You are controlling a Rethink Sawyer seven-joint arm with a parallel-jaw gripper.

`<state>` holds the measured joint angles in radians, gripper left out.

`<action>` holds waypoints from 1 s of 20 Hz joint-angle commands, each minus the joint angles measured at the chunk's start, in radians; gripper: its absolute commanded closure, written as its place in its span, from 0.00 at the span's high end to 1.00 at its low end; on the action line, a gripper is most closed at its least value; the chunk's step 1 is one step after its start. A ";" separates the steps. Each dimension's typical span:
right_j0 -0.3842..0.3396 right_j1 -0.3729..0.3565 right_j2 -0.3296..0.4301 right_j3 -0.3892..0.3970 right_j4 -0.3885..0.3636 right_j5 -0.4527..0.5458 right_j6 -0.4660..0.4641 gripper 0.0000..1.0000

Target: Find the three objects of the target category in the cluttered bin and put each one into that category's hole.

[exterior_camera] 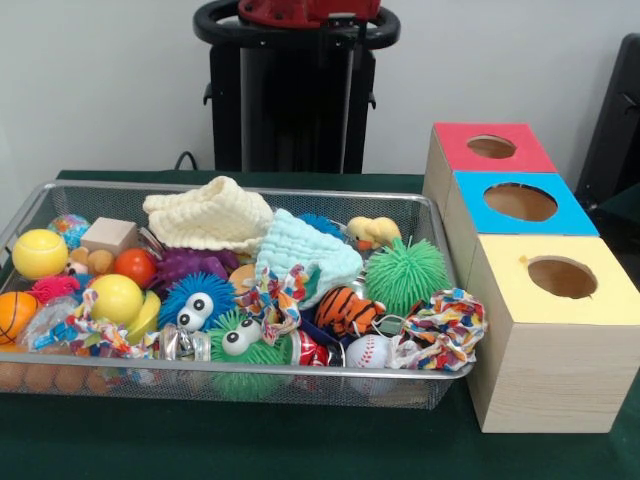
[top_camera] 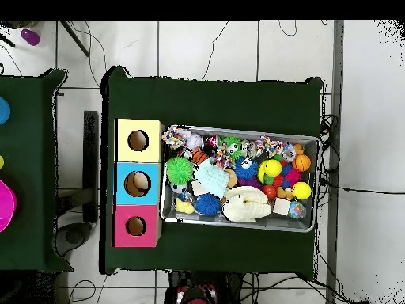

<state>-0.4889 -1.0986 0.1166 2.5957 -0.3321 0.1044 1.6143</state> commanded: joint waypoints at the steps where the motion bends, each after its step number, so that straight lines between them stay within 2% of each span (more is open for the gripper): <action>1: -0.023 -0.014 0.063 0.017 -0.072 -0.067 0.098 0.00; 4: 0.056 0.082 -0.005 -0.045 -0.068 -0.115 0.140 0.00; 5: 0.108 0.149 -0.056 -0.087 -0.062 -0.155 0.166 0.00; 9: 0.227 0.329 -0.153 -0.199 -0.015 -0.263 0.202 0.00; 12: 0.267 0.402 -0.183 -0.238 0.037 -0.332 0.216 0.00; 19: 0.286 0.494 -0.175 -0.293 0.088 -0.411 0.215 0.00; 20: 0.289 0.530 -0.174 -0.312 0.094 -0.450 0.218 0.00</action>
<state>-0.2038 -0.7329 -0.0382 2.5215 -0.3317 -0.2208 1.6143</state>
